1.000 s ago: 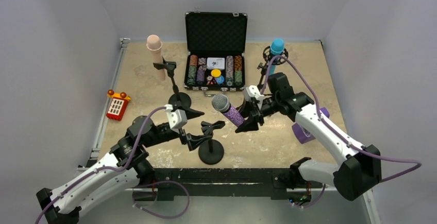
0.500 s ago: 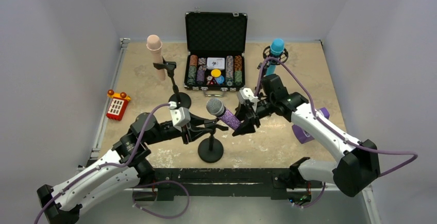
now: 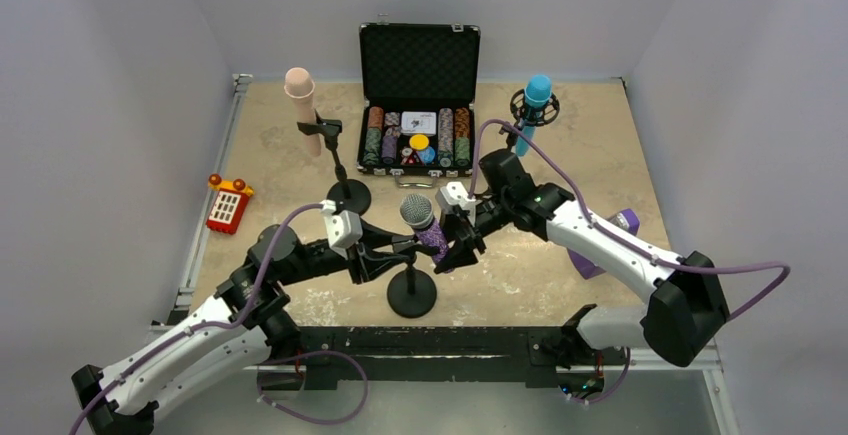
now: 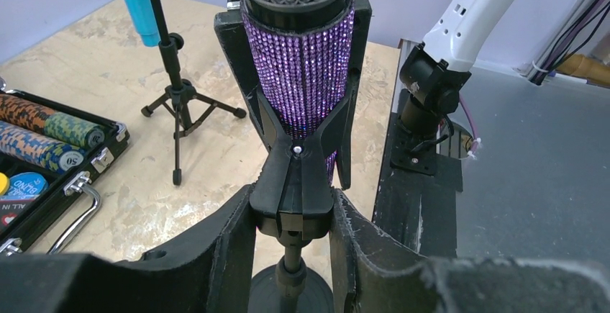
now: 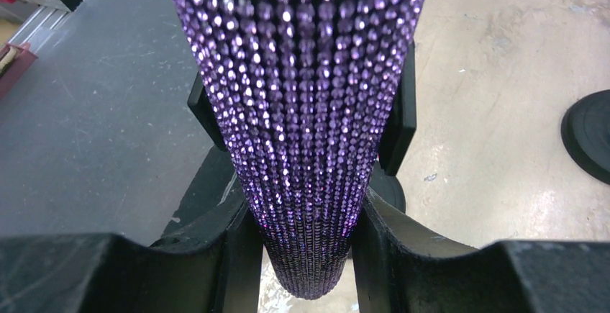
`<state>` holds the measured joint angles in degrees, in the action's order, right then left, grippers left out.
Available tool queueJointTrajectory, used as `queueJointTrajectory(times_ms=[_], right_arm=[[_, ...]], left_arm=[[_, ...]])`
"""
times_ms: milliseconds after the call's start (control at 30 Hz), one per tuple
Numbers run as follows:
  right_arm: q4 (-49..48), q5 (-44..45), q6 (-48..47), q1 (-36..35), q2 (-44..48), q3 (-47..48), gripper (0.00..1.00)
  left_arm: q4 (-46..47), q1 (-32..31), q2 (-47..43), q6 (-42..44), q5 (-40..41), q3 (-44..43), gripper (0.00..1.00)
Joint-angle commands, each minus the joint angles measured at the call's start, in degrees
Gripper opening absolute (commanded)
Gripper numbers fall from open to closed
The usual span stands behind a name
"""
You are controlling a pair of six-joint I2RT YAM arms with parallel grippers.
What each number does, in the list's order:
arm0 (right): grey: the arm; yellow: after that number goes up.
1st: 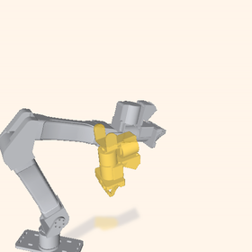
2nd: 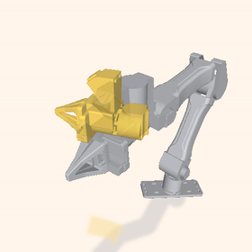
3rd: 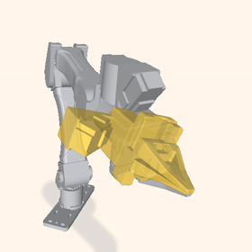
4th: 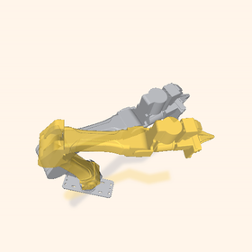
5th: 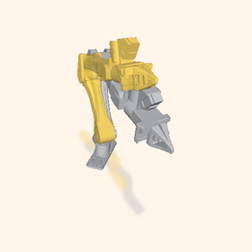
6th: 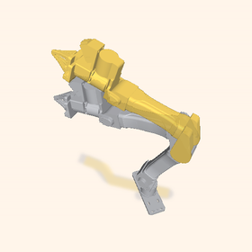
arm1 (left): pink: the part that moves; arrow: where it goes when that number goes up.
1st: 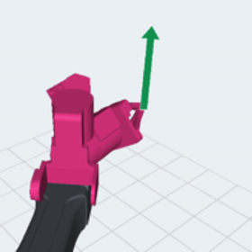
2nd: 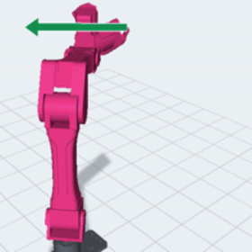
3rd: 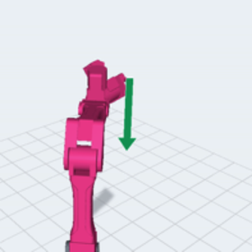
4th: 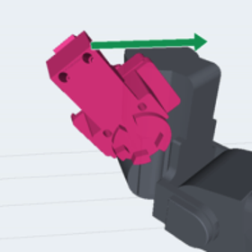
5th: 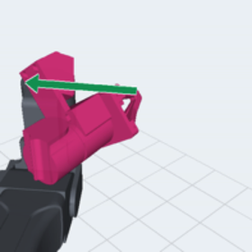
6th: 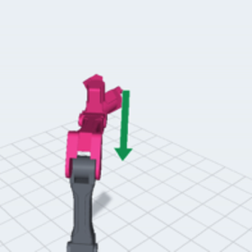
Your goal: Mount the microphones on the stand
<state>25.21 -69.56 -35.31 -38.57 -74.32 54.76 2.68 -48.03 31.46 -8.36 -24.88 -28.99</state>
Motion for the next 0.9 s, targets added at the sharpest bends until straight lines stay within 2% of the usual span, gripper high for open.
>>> queueJointTrajectory(times_ms=[0,167,267,367,467,567,733,867], right_arm=[[-10.9,-1.3,6.8,-2.1,-0.5,0.0,0.03],[-13.0,-1.1,11.2,-2.7,-1.4,0.3,0.13],[-13.3,-1.4,13.1,-2.7,-1.8,0.4,0.29],[-12.4,-1.3,13.2,-2.7,-1.7,0.4,0.44],[-11.1,-0.6,12.5,-2.7,-0.8,0.5,0.53],[-9.0,0.5,11.2,-2.5,0.2,1.0,0.67],[-5.2,0.9,8.6,-1.7,1.6,2.2,0.74],[-1.8,0.9,5.5,-0.5,3.3,3.4,0.76]], left_arm=[[6.1,-0.2,-0.9,-2.8,0.3,1.3,0.00],[7.3,-0.2,-1.1,-4.3,0.5,2.4,0.02],[7.2,-0.1,-1.0,-4.7,0.5,2.5,0.08],[6.4,-0.1,-1.2,-5.2,0.7,2.5,0.29],[5.2,-0.2,-2.2,-5.4,1.2,2.5,0.50],[3.5,-0.2,-4.0,-5.3,1.7,2.5,0.65],[0.0,-0.1,-7.2,-4.4,2.4,2.2,0.81],[-4.7,-0.1,-9.4,-3.2,2.7,1.3,0.86]])
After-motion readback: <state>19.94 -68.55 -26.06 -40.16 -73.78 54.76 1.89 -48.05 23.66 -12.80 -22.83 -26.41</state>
